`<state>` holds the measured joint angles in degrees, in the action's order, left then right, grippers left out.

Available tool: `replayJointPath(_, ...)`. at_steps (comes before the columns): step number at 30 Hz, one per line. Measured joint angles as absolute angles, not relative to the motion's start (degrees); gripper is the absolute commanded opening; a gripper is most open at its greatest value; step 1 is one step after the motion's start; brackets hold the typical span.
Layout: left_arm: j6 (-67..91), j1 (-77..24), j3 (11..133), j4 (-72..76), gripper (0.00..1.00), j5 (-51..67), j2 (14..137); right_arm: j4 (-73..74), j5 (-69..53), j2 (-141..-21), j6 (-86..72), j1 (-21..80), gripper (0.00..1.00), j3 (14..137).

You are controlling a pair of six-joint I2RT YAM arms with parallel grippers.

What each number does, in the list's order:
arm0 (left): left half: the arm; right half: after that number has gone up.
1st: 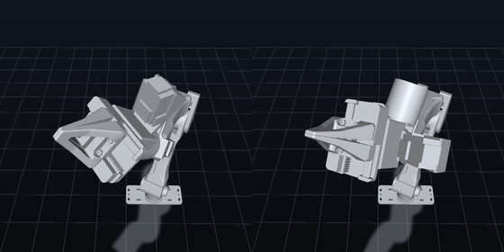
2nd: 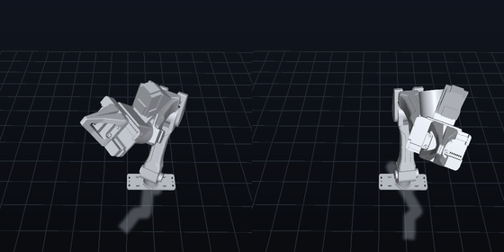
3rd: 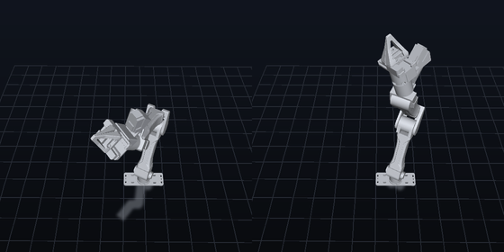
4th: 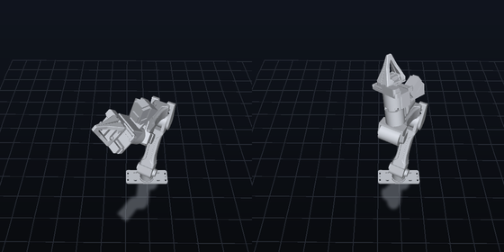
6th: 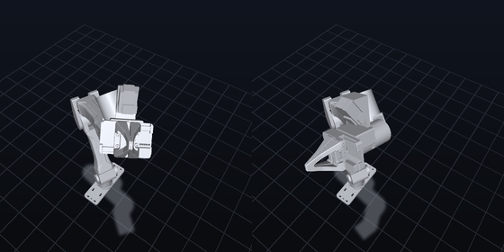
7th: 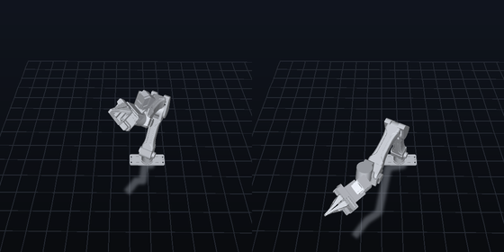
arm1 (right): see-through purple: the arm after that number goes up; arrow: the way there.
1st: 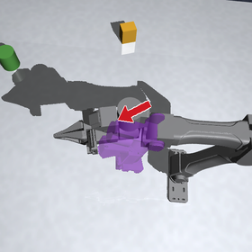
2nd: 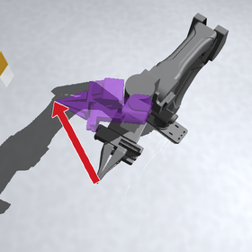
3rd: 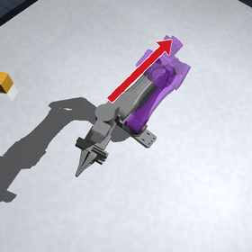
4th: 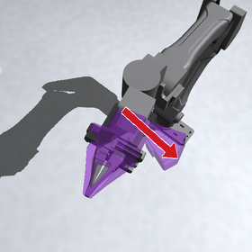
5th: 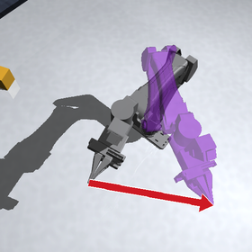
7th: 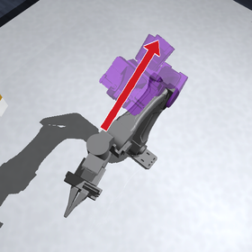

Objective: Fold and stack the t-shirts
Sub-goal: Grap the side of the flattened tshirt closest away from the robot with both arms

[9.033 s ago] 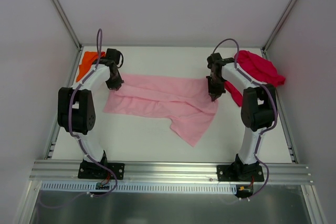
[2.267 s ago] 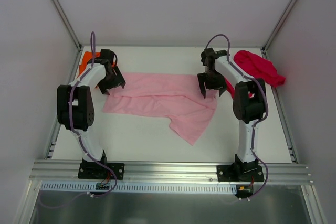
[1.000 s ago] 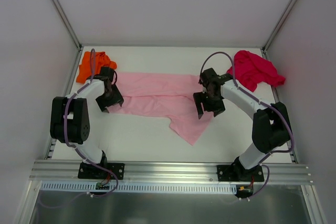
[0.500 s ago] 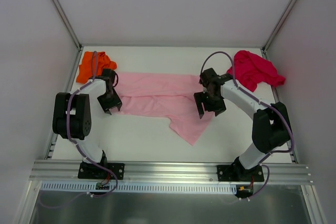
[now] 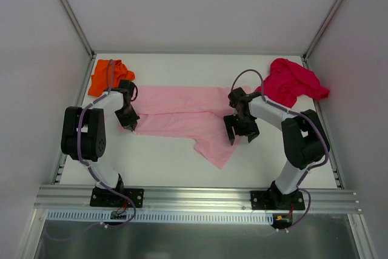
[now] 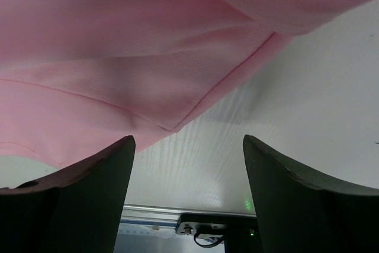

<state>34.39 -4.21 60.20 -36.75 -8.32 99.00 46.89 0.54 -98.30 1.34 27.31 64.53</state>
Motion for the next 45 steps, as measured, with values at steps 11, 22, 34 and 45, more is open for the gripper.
replayJointPath(11,34.3,-4.2,60.3,-37.9,0.0,-9.7,99.0,42.2,-0.9,-100.4,-0.1,27.3,0.77,60.6)
replayJointPath(22,34.0,-4.6,60.3,-38.2,0.0,-9.7,98.9,44.6,-0.4,-103.2,0.2,26.7,0.63,63.4)
replayJointPath(34,33.7,-4.9,60.3,-38.4,0.0,-9.7,97.3,47.9,-1.5,-107.0,0.2,26.6,0.51,67.6)
replayJointPath(45,33.6,-5.0,60.3,-38.6,0.0,-9.7,95.4,47.2,-4.4,-109.5,0.2,26.5,0.01,71.5)
